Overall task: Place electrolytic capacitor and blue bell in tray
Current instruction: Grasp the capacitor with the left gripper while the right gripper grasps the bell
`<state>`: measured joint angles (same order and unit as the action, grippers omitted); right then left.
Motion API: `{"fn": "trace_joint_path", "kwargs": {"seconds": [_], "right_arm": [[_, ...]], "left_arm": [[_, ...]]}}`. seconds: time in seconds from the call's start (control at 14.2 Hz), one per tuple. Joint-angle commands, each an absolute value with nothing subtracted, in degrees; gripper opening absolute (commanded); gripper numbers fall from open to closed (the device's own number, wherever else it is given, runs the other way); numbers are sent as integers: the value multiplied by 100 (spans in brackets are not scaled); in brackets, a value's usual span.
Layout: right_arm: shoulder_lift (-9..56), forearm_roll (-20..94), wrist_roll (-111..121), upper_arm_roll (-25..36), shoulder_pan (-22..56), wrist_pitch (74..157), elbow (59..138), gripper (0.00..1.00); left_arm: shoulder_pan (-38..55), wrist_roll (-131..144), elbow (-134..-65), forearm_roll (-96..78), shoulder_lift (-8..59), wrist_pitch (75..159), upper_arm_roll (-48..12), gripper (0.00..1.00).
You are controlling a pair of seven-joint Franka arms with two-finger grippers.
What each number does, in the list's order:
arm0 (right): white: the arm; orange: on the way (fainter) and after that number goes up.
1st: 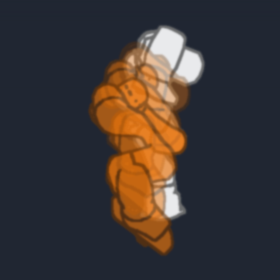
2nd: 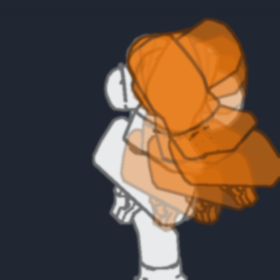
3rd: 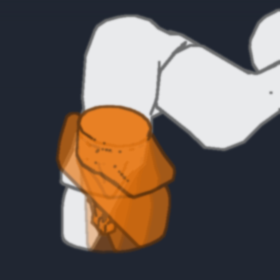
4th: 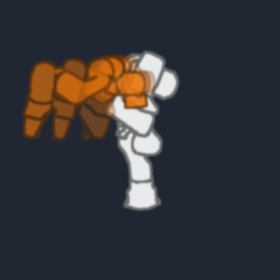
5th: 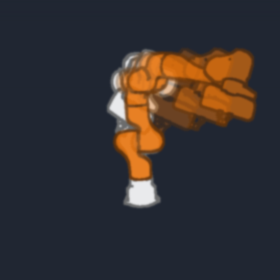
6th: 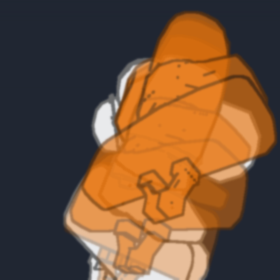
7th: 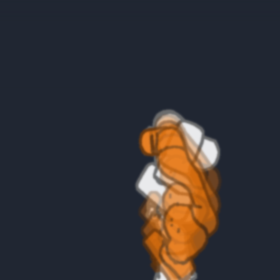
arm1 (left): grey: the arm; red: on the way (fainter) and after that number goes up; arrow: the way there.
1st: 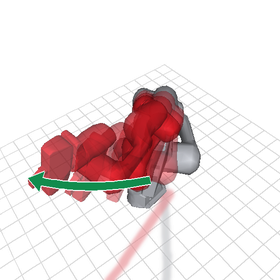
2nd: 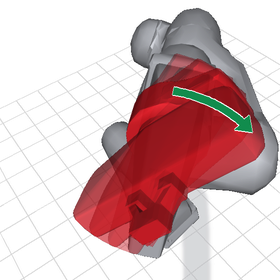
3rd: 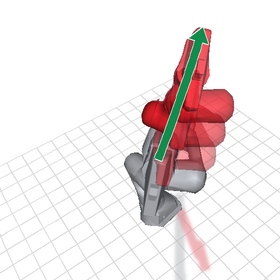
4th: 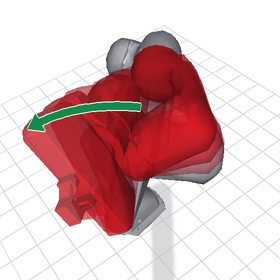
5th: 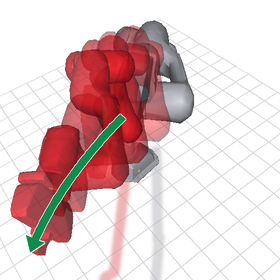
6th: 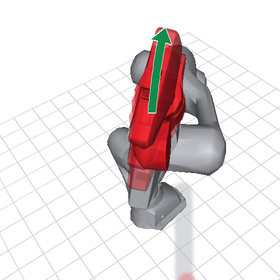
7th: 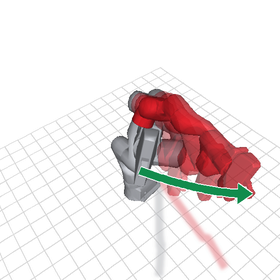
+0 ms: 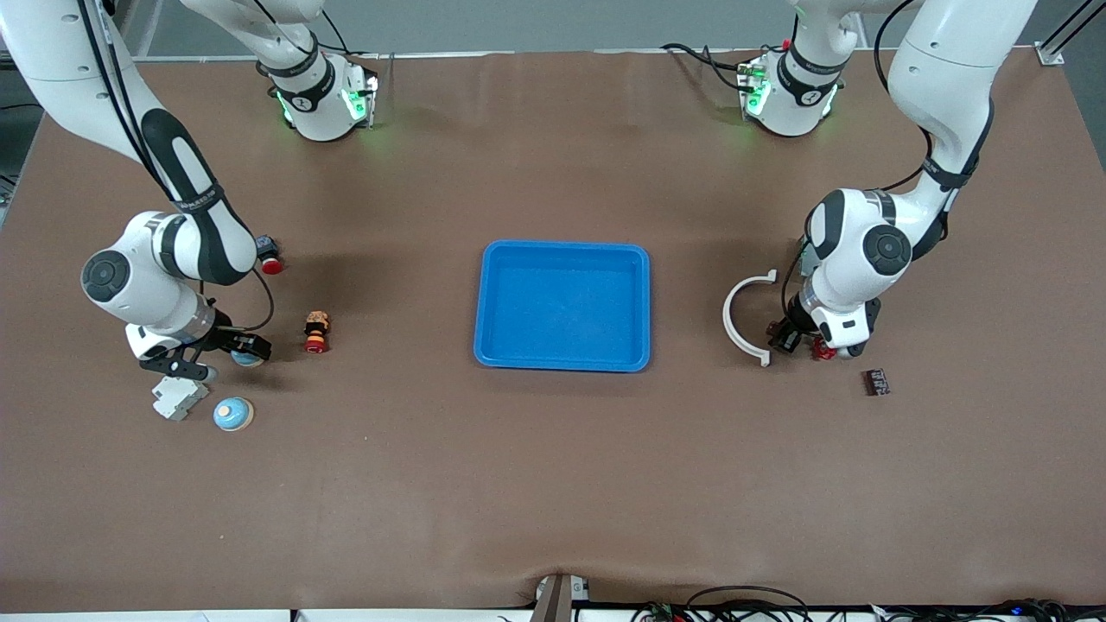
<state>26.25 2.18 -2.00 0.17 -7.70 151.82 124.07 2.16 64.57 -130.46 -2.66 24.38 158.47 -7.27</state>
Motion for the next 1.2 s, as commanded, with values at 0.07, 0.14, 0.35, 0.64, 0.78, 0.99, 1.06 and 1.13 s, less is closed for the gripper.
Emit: {"fn": "trace_joint_path", "kwargs": {"seconds": [0.07, 0.14, 0.35, 0.64, 0.78, 0.99, 1.06, 1.13], "right_arm": [[2575, 343, -115, 9, -712, 15249, 12533, 0], [2540, 343, -114, 9, -677, 15171, 12525, 0], [2216, 343, -149, 9, -572, 14541, 12358, 0], [1444, 360, -412, -61, -466, 12852, 11962, 0], [1074, 369, -798, -123, -300, 12430, 11953, 0], [476, 570, -1868, -158, 288, 11885, 11962, 0], [301, 589, -2272, -158, 516, 11778, 11962, 0], [168, 598, -2677, -167, 753, 11664, 11953, 0]], "left_arm": [[281, 6513, -13025, -369, 2286, 15742, -729, 0], [281, 6513, -13008, -369, 2163, 15515, -738, 0], [351, 6713, -12710, -369, 1838, 14602, -887, 0], [737, 7968, -12218, -325, 1731, 13914, -1177, 0], [1062, 8479, -11928, -325, 1793, 13782, -1195, 0], [1711, 9348, -11664, -316, 1959, 13772, -1187, 0], [1897, 9673, -11550, -308, 2056, 13772, -1187, 0], [2029, 9955, -11514, -308, 2074, 13772, -1187, 0]]}}
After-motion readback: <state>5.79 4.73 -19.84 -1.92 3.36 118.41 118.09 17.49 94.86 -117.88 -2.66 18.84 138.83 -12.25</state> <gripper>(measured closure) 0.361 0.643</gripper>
